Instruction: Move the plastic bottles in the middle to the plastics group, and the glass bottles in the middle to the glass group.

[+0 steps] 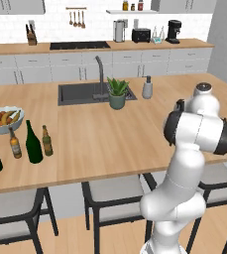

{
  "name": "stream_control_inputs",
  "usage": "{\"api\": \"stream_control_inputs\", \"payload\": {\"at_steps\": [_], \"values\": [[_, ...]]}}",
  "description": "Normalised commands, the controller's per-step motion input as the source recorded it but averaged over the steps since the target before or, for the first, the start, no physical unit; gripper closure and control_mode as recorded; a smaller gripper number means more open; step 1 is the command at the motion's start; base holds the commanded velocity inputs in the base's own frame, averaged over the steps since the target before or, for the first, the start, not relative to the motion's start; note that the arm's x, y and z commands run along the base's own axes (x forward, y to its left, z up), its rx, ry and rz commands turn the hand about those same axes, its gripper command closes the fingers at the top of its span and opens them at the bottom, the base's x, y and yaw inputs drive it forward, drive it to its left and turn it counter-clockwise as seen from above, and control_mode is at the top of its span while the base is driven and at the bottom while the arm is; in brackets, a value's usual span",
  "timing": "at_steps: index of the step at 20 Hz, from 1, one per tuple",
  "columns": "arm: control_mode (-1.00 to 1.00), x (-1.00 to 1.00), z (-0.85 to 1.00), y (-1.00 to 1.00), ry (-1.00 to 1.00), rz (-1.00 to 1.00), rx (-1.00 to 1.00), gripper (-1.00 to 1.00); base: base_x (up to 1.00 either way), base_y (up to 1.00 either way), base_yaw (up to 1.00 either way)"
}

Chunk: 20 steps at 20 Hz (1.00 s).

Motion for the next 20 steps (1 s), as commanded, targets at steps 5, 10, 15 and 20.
{"api": "stream_control_inputs", "payload": {"at_steps": [5, 10, 15, 20], "values": [[-1.00, 0.00, 0.00, -0.59, 0.00, -0.10, 0.10, 1.00, 0.00, 0.00, 0.00], [-1.00, -0.07, -0.05, -0.09, 0.00, -0.02, 0.03, 1.00, 0.00, 0.00, 0.00], [-1.00, 0.00, -0.09, 0.05, 0.00, 0.00, 0.00, 1.00, 0.00, 0.00, 0.00], [-1.00, 0.00, -0.06, 0.02, 0.01, -0.04, -0.07, 1.00, 0.00, 0.00, 0.00]]}}
